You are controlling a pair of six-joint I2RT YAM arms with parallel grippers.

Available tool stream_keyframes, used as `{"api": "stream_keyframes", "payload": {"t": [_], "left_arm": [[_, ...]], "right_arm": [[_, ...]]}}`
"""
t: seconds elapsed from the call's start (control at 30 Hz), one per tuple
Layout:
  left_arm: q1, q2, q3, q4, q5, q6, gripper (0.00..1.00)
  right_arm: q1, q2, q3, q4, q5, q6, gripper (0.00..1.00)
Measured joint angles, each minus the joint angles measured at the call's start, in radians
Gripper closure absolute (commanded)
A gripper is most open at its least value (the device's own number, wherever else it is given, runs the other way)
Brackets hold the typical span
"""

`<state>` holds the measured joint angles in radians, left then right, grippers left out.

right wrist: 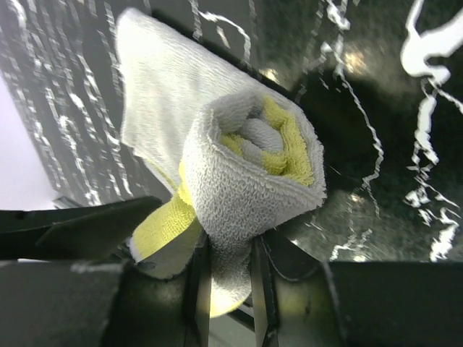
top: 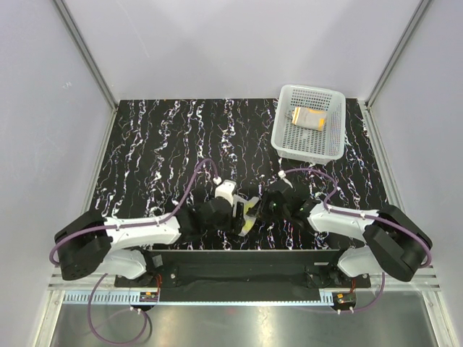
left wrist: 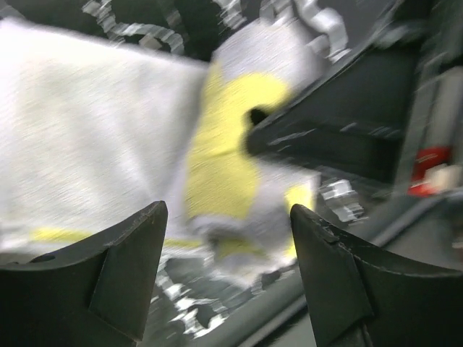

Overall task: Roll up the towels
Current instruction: Roll the towel

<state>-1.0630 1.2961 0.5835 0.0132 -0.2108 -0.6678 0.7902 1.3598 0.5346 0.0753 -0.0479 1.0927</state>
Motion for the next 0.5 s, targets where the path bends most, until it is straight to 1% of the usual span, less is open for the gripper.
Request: {"api": "stream_keyframes", "payload": {"t": [0.1,0.17,0.33,0.43,0.5], "left_arm": [[-0.055,0.003,0.0,-0.064,-0.139,0.025,0.27],[-0.112,0.001,0.0,-0.074,-0.212,0.04,0.27],[-0.321,-0.019,0.003,-0.09,-0.452,0.146,0.27],[-0.411,-0.018,0.016,-0.076,-0.531,0.225,0.26],[-0.436,-0.017,0.019,-0.042,-0.546,0.282,0.26]], "right_arm": [[0.004,0.009,0.0,-0.014,-0.011,-0.002,0.75],[0.005,0.014,0.0,-0.013,-0.025,-0.005,0.75],[0.006,0.055,0.019,-0.013,-0.053,-0.021,0.76],[0.007,0.088,0.043,-0.013,-0.076,-0.028,0.76],[0.007,0.101,0.055,-0.013,-0.085,-0.034,0.76]]}}
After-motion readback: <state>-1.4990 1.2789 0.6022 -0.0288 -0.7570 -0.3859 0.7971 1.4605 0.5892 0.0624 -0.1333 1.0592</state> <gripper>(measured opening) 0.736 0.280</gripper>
